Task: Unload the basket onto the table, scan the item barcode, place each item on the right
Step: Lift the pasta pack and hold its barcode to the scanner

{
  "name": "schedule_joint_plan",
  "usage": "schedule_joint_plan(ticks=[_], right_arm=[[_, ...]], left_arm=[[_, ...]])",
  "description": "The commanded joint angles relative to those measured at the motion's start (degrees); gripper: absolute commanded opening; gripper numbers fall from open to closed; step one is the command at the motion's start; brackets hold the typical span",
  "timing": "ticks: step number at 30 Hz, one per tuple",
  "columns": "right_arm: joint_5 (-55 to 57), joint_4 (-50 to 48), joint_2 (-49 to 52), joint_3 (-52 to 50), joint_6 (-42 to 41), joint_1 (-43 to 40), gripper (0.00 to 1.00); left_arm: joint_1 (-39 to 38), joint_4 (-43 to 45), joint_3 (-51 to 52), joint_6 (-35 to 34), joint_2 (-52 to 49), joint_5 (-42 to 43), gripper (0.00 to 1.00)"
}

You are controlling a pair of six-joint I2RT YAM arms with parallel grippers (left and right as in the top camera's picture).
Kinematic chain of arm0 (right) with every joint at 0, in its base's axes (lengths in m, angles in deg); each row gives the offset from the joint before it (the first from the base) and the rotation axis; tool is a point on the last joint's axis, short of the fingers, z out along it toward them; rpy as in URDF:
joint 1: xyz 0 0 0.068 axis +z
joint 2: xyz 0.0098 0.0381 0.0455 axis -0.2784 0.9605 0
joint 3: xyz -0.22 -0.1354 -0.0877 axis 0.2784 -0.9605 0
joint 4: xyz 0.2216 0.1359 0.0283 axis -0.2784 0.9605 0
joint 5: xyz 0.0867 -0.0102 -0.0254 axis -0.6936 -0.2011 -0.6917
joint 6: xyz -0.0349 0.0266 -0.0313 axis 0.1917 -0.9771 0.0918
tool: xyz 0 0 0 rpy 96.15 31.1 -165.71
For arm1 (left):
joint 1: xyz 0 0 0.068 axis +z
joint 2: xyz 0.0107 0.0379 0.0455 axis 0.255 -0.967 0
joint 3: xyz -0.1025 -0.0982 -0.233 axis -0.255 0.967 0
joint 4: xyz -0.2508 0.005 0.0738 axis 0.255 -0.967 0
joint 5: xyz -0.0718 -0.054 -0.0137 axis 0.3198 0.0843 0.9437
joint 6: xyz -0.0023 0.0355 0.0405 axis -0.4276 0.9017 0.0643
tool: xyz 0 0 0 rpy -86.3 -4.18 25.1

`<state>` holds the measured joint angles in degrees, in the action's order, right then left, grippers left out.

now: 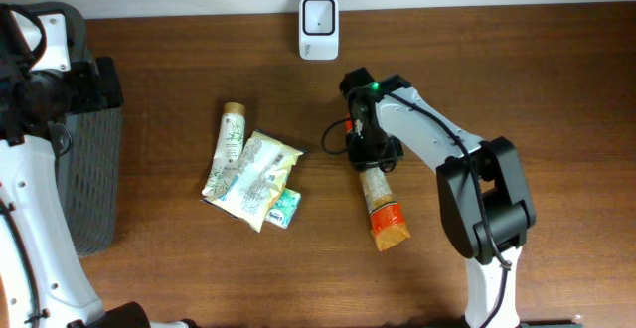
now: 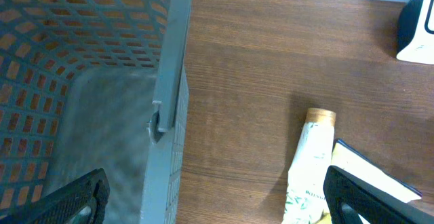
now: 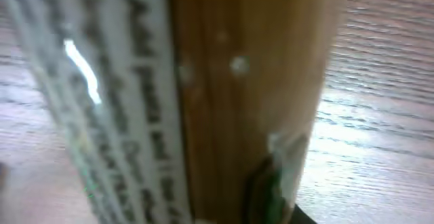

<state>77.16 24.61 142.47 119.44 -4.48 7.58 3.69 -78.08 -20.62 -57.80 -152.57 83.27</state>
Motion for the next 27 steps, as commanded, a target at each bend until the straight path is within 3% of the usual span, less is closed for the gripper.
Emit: schedule_joint_plan(ticks=[1, 2, 3, 9, 15, 19, 22, 25, 26, 27], right_arm=[[-4.5, -0.8, 1.1, 0.3, 0.5, 0.1, 0.23], [-4.6, -1.2, 1.1, 0.2, 0.5, 0.1, 0.08], [-5.1, -1.2, 1.0, 0.2, 0.5, 0.1, 0.04], [-31.3, -0.5, -8.0, 5.5, 9.8, -6.9, 0.04], [-53.2, -9.5, -21.4, 7.0, 9.5, -18.4, 0.04], [-52.9, -16.4, -28.0, 7.0, 8.4, -21.2, 0.04], [-49.7, -25.5, -33.5, 7.0, 0.6, -22.0, 0.04], [-45.8, -26.3, -34.4, 7.0, 0.2, -21.7, 0.04], [-40.1, -26.4, -34.4, 7.0, 0.2, -20.7, 0.04], [-27.3, -26.5, -34.4, 8.0, 0.5, -17.3, 0.04]], left_arm=[[0.2, -0.1, -0.7, 0.7, 0.4, 0.6, 0.99], [0.2, -0.1, -0.7, 0.7, 0.4, 0.6, 0.99], [0.2, -0.1, -0.7, 0.7, 0.4, 0.6, 0.99], [0.2, -0.1, -0.7, 0.7, 0.4, 0.6, 0.99], [0.2, -0.1, -0.7, 0.7, 0.4, 0.6, 0.99], [0.2, -0.1, -0.7, 0.7, 0.4, 0.6, 0.99], [0.2, -0.1, -0.7, 0.7, 0.4, 0.6, 0.99], [0.2, -0.1, -0.7, 0.7, 0.4, 0.6, 0.99], [0.2, -0.1, -0.7, 0.7, 0.4, 0.6, 0.99], [0.2, -0.1, -0.7, 0.7, 0.4, 0.6, 0.99]])
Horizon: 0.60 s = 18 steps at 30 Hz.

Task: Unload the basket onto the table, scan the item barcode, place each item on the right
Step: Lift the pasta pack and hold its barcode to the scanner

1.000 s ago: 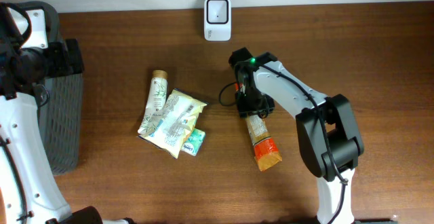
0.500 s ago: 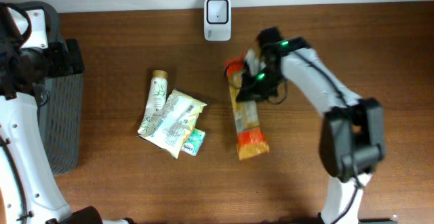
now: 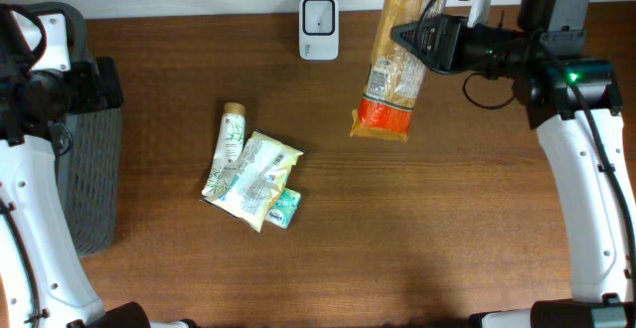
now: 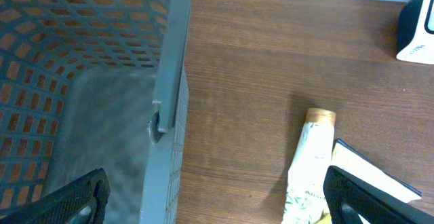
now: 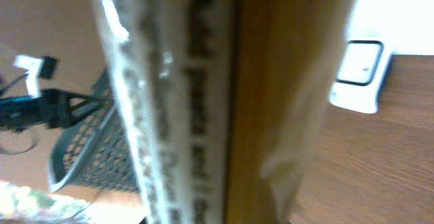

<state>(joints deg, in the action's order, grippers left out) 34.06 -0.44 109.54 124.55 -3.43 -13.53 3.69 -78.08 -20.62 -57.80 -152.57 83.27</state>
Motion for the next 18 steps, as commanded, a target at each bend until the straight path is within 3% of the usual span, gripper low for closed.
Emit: schedule_joint_plan(ticks=[1, 3, 4, 7, 11, 15, 18], right_arm=[[25.7, -2.2, -1.5, 3.6, 1.2, 7.3, 0.04], [60.6, -8.0, -0.3, 3.8, 7.8, 17.8, 0.04], [72.0, -14.6, 2.8, 3.8, 18.0, 23.5, 0.04], [73.4, -29.0, 13.3, 3.8, 44.4, 29.7, 0.04], [73.3, -47.3, 24.0, 3.8, 60.3, 29.9, 0.04], [73.3, -68.2, 36.8, 3.8, 82.1, 29.9, 0.04], [71.1, -77.3, 44.2, 5.4, 90.0, 29.9, 0.04]], left_arm=[[0.2, -0.1, -0.7, 0.7, 0.4, 0.6, 0.99], [0.2, -0.1, -0.7, 0.7, 0.4, 0.6, 0.99], [0.2, -0.1, -0.7, 0.7, 0.4, 0.6, 0.99], [0.2, -0.1, -0.7, 0.7, 0.4, 0.6, 0.99], [0.2, -0.1, -0.7, 0.7, 0.4, 0.6, 0.99], [0.2, -0.1, -0.7, 0.7, 0.4, 0.6, 0.99], [0.2, -0.1, -0.7, 0.7, 0.4, 0.6, 0.99]])
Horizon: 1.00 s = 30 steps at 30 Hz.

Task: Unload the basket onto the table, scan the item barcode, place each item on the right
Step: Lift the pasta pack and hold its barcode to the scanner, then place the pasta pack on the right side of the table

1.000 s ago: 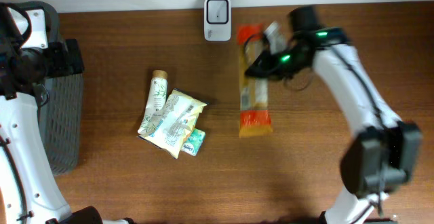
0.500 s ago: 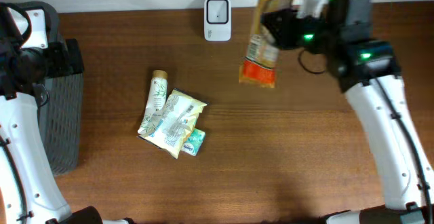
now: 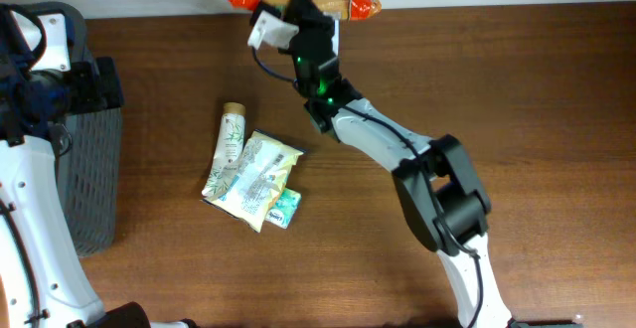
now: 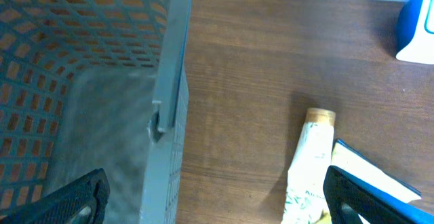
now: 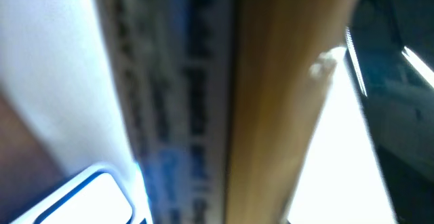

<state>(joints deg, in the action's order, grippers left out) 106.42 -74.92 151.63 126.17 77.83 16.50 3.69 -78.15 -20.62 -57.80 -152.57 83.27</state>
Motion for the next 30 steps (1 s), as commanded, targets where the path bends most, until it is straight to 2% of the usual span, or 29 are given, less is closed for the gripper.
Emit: schedule_joint_plan(ticks=[1, 7, 14, 15, 17, 19, 22, 23, 24, 26, 27, 30], right_arm=[[-1.4, -2.8, 4.4, 5.4, 10.6, -0.5, 0.04], [-5.0, 0.5, 9.9, 11.1, 11.0, -2.0, 0.04], [-4.4, 0.9, 8.5, 11.1, 10.5, -1.9, 0.04], [-4.4, 3.8, 6.4, 11.1, 8.9, -1.7, 0.04], [-4.0, 16.5, -0.7, 11.1, 2.1, -1.6, 0.04], [-0.5, 21.0, -8.2, 11.1, -5.7, -1.7, 0.04], [-1.4, 42.7, -21.7, 11.1, -21.9, -2.2, 0.04], [-5.4, 54.9, -26.8, 11.1, -31.8, -4.3, 0.04], [-7.3, 61.3, -29.3, 11.1, -38.0, -6.0, 0.04], [-15.8, 82.5, -33.9, 11.1, -52.1, -14.8, 0.04], [-16.3, 90.7, -34.0, 11.1, -55.7, -20.1, 0.04], [-14.5, 105.5, -30.4, 10.5, -61.6, -33.9, 0.04]], left_arm=[[0.2, 0.0, -0.7, 0.7, 0.4, 0.6, 0.99], [0.2, 0.0, -0.7, 0.7, 0.4, 0.6, 0.99], [0.2, 0.0, -0.7, 0.7, 0.4, 0.6, 0.99], [0.2, 0.0, -0.7, 0.7, 0.4, 0.6, 0.99], [0.2, 0.0, -0.7, 0.7, 0.4, 0.6, 0.99], [0.2, 0.0, -0.7, 0.7, 0.4, 0.6, 0.99], [0.2, 0.0, -0.7, 0.7, 0.4, 0.6, 0.99], [0.2, 0.0, -0.7, 0.7, 0.4, 0.6, 0.99], [0.2, 0.0, -0.7, 0.7, 0.4, 0.6, 0.99], [0.2, 0.0, -0.7, 0.7, 0.4, 0.6, 0.99], [0.2, 0.0, -0.7, 0.7, 0.4, 0.6, 0.99], [0.2, 0.0, -0.7, 0.7, 0.4, 0.6, 0.99]])
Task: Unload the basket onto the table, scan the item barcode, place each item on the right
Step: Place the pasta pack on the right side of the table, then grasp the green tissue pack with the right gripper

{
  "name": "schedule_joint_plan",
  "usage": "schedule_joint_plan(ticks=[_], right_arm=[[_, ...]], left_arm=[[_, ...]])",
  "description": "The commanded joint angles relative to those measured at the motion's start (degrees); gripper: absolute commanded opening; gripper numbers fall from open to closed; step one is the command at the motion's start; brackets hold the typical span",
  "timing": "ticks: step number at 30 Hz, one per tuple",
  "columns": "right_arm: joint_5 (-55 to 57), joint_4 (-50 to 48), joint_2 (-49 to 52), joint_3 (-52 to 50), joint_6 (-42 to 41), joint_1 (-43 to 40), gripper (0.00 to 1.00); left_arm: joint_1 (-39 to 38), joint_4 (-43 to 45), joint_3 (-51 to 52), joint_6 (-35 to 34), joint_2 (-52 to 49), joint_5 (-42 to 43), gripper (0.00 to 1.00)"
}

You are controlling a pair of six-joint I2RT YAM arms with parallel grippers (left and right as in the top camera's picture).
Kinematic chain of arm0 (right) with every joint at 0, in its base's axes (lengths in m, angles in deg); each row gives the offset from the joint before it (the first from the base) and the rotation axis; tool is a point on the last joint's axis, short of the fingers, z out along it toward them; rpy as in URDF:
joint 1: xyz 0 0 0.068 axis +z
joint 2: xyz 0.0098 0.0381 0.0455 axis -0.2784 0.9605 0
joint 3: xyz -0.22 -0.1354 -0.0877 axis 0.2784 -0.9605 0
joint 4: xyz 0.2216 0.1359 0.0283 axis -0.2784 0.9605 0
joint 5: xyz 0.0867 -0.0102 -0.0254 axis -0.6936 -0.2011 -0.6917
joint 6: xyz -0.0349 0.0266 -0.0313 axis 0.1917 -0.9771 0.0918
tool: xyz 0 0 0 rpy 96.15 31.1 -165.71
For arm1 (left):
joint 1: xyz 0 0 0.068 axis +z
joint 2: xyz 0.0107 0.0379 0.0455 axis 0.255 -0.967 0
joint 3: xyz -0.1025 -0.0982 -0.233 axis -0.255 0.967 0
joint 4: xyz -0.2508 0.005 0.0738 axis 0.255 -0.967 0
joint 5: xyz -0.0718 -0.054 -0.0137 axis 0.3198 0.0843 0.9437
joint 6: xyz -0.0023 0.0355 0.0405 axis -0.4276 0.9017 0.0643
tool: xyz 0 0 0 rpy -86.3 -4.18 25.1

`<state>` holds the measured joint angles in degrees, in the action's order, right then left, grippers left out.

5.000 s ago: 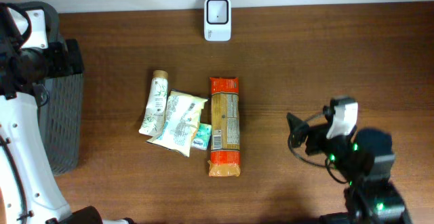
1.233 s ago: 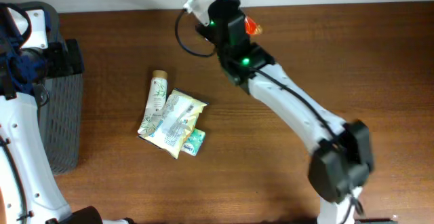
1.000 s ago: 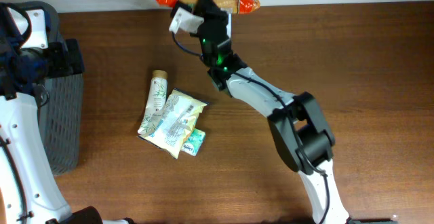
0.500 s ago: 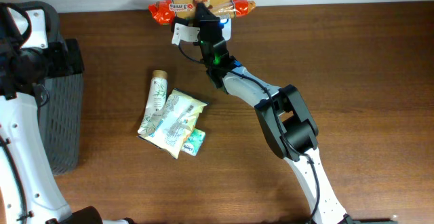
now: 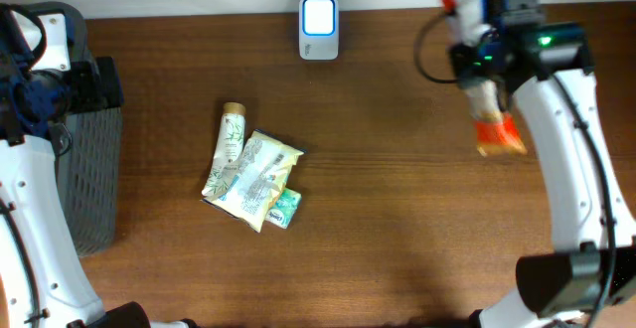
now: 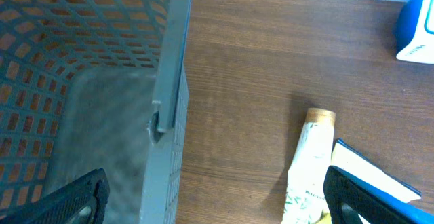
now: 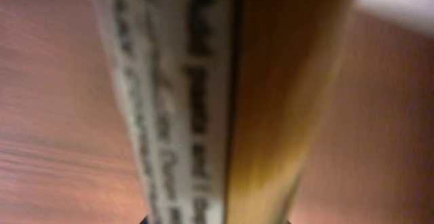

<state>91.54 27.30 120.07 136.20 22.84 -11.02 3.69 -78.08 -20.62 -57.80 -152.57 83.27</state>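
The item is a long clear pack of pasta with an orange end [image 5: 494, 134], hanging over the back right of the table. My right gripper [image 5: 478, 70] is shut on its upper part. In the right wrist view the pack [image 7: 224, 102] fills the frame, blurred, its printed label facing left. The white barcode scanner [image 5: 318, 16] stands at the back centre with its face glowing pale blue, well left of the pack. My left gripper [image 6: 217, 200] is open and holds nothing, hovering over the rim of the grey basket [image 6: 169, 81].
A white tube with a cork-coloured cap [image 5: 229, 139], a cream pouch [image 5: 254, 177] and a small teal packet [image 5: 284, 207] lie together left of centre. The grey mesh basket [image 5: 84, 159] stands at the left edge. The scanner [image 6: 415, 20] shows at the left wrist view's right edge.
The pack was held crosswise high above the scanner at the back centre. Now it hangs over the back right of the table, orange end toward the front. The left arm has not moved.
First my right gripper was down on the pasta pack lying right of the table's middle. Then it held the pack up, just right of the scanner. Then the pack was over the scanner, and now it is off to the right, still gripped.
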Motion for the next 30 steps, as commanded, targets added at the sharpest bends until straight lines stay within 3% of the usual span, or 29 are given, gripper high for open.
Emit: schedule_joint_plan(ticks=[1, 5, 7, 8, 9, 10, 12, 14, 16, 18, 23, 28, 30], right_arm=[[11.4, 5.4, 4.2, 0.2, -11.9, -10.3, 0.04], [35.1, 6.0, 16.6, 0.2, -16.6, -8.1, 0.04], [37.4, 6.0, 24.1, 0.2, -16.6, -7.3, 0.04], [36.4, 6.0, 26.6, 0.2, -16.6, -7.1, 0.19], [30.9, 6.0, 29.1, 0.2, -16.6, -6.3, 0.63], [22.9, 5.6, 28.9, 0.4, -16.6, -5.7, 0.83], [12.7, 7.5, 28.0, 2.8, -16.6, -5.2, 0.99], [2.3, 12.5, 27.1, 8.2, -16.6, -5.1, 0.99], [-21.1, 19.2, 27.1, 16.2, -16.5, -5.1, 0.99], [-36.9, 19.8, 27.1, 15.2, -12.9, -4.1, 0.99], [-37.4, 16.8, 27.1, 7.3, -13.3, 8.1, 0.59], [-37.3, 3.0, 27.1, -5.4, -22.8, 23.3, 0.34], [-37.4, -3.9, 27.1, -10.7, -27.1, 27.1, 0.33]], left_arm=[[0.2, -0.1, -0.7, 0.7, 0.4, 0.6, 0.99], [0.2, -0.1, -0.7, 0.7, 0.4, 0.6, 0.99], [0.2, -0.1, -0.7, 0.7, 0.4, 0.6, 0.99], [0.2, -0.1, -0.7, 0.7, 0.4, 0.6, 0.99], [0.2, -0.1, -0.7, 0.7, 0.4, 0.6, 0.99], [0.2, -0.1, -0.7, 0.7, 0.4, 0.6, 0.99], [0.2, -0.1, -0.7, 0.7, 0.4, 0.6, 0.99], [0.2, -0.1, -0.7, 0.7, 0.4, 0.6, 0.99], [0.2, -0.1, -0.7, 0.7, 0.4, 0.6, 0.99], [0.2, -0.1, -0.7, 0.7, 0.4, 0.6, 0.99], [0.2, -0.1, -0.7, 0.7, 0.4, 0.6, 0.99], [0.2, -0.1, -0.7, 0.7, 0.4, 0.6, 0.99], [0.2, -0.1, -0.7, 0.7, 0.4, 0.6, 0.99]])
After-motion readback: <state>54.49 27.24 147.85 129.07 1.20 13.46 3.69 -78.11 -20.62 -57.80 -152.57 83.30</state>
